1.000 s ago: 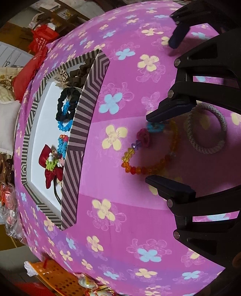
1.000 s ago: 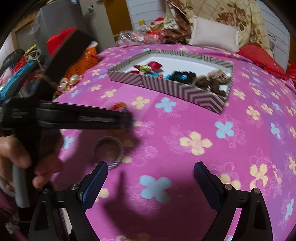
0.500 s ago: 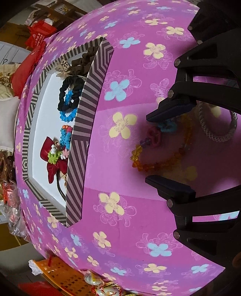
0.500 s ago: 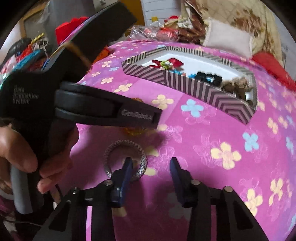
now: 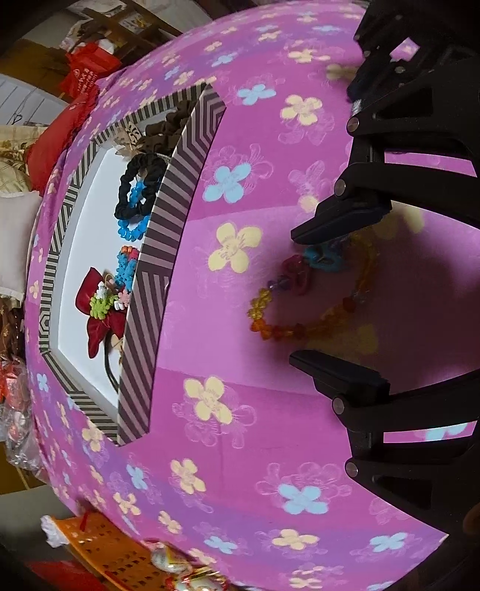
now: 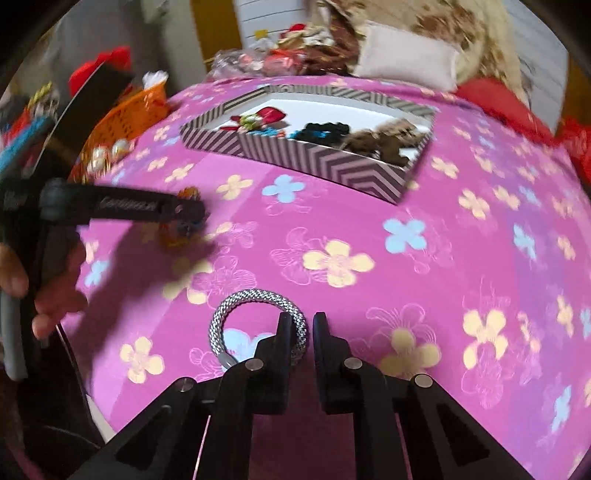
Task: Organize jewelry
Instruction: 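Grasp the silver braided hair tie with the right tool while the left tool grasps the orange beaded bracelet, then carry both held items into the tray and open both tools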
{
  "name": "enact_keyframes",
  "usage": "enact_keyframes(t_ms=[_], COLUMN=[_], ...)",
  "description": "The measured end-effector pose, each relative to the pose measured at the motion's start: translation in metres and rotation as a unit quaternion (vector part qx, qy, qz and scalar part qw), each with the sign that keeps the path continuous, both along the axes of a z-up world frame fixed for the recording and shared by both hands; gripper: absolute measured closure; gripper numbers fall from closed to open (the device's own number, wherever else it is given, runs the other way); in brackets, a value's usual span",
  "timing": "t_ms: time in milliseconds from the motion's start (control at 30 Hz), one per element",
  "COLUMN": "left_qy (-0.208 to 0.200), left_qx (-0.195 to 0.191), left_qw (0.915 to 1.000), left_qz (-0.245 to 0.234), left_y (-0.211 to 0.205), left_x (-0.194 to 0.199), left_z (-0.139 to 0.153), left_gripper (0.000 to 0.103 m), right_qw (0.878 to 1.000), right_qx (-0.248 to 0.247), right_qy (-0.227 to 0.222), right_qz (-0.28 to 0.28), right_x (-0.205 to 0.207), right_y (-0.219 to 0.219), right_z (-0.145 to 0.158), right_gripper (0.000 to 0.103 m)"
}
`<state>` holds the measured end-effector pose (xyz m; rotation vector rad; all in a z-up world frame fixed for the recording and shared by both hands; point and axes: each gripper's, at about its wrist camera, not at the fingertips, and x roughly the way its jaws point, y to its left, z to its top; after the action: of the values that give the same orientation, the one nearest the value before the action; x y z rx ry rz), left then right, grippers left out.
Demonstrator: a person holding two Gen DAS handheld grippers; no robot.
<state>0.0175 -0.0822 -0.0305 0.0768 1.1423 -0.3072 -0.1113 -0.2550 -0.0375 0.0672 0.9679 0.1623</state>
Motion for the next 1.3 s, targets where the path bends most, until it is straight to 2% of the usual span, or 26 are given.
enact_keyframes(t_ms=[67,200,267,333,400,467,500,533,567,633,900,1300], left_qy=[0.000,-0.006,-0.007,-0.005,-0.011,-0.019,-0.024,-0.030,-0.038,-0.035,-0.037,-0.089], left_qx=[-0.006,0.006,0.012,0.018,0.026,0.036,0.037,0.032,0.027,0.015,-0.033,-0.067], left_qw=[1.0000,0.9998,0.9997,0.9997,0.9995,0.9990,0.9988,0.9987,0.9984,0.9983,0.9983,0.9935], left_qz=[0.000,-0.015,-0.018,-0.015,-0.013,-0.018,-0.021,-0.026,-0.033,-0.043,-0.029,-0.020], left_y=[0.001,-0.007,-0.011,-0.014,-0.015,-0.018,-0.019,-0.019,-0.020,-0.019,0.005,0.029], left_x=[-0.004,-0.012,-0.013,-0.011,-0.009,-0.010,-0.011,-0.012,-0.013,-0.013,-0.019,-0.032], left_z=[0.003,0.004,0.001,-0.002,-0.003,-0.004,-0.004,-0.004,-0.003,-0.002,0.009,0.066], left_gripper=[0.044,0.044,0.044,0.044,0.044,0.044,0.044,0.055,0.075,0.090,0.091,0.093], right_qw=[1.000,1.000,1.000,1.000,1.000,0.999,0.999,0.999,0.999,0.999,0.999,0.995], right_qx=[0.014,-0.008,-0.012,-0.006,-0.009,-0.024,-0.032,-0.037,-0.040,-0.031,-0.006,-0.009], right_qy=[0.001,-0.004,-0.006,-0.008,-0.012,-0.017,-0.022,-0.027,-0.030,-0.032,-0.048,-0.090], right_qz=[-0.005,0.007,0.010,0.012,0.012,0.021,0.021,0.021,0.021,0.020,0.020,0.030], right_x=[-0.001,-0.004,-0.005,-0.004,-0.005,-0.006,-0.007,-0.007,-0.007,-0.007,-0.011,-0.012], right_y=[-0.004,0.006,0.009,0.009,0.009,0.012,0.014,0.015,0.014,0.012,0.010,0.020], right_z=[0.000,0.001,0.001,0.000,0.000,0.000,-0.001,-0.002,-0.002,-0.003,0.011,0.055], right_gripper=[0.093,0.092,0.088,0.072,0.070,0.072,0.082,0.092,0.096,0.096,0.097,0.097])
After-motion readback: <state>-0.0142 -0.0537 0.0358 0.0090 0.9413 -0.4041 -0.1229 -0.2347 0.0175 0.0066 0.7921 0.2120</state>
